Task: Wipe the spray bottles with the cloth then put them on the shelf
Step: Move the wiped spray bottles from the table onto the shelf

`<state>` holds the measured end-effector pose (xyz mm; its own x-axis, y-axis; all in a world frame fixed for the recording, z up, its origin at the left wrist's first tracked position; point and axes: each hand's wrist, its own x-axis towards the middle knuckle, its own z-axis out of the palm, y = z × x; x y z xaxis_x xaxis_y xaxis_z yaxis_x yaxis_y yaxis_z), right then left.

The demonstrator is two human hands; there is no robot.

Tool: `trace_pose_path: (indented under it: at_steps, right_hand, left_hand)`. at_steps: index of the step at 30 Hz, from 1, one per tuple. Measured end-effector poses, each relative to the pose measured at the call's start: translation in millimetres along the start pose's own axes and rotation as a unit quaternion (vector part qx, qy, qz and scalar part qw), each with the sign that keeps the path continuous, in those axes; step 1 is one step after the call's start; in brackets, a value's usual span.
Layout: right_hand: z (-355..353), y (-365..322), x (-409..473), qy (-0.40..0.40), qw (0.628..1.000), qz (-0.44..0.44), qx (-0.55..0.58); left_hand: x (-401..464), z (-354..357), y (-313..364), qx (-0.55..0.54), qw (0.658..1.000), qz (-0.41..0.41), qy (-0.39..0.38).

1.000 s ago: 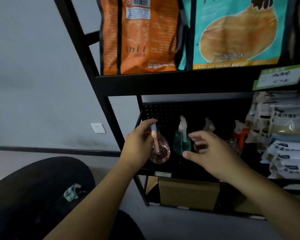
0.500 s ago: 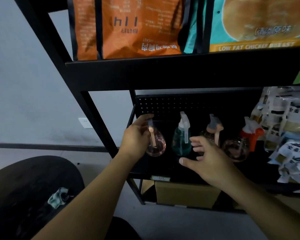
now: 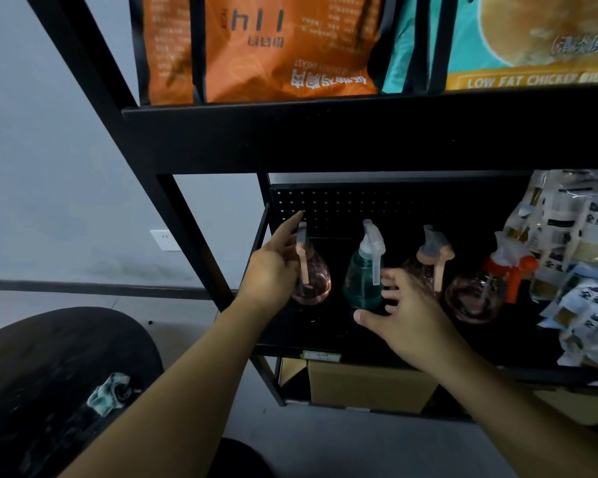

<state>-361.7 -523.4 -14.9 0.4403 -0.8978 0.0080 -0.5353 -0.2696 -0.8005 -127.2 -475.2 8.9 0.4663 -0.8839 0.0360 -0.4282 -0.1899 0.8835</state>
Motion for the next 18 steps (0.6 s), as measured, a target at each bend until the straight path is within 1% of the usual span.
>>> trace_pose_path:
  at_steps: [4,8,11,14,18]
  right_hand:
    - [3,1,0,0.007,1.000,0.008,0.000]
    - [1,0,1,0.012,1.000,0.009,0.000]
    - [-2,2,5,0.014,1.000,0.011,-0.004]
    - [-1,4,10,0.016,1.000,0.009,-0.010]
    - [6,10,22,0.025,0.999,0.015,-0.029]
  left_hand:
    - [-8,-1,-1,0.036,0.999,0.012,-0.012]
    - [-16,3,-3,0.007,1.000,0.002,-0.007]
    - [-17,7,-7,0.004,0.999,-0.029,0.023]
    - [-22,11,-7,-0.029,0.997,-0.061,0.039]
    - [-17,18,-11,-0.078,0.992,-0.081,0.051]
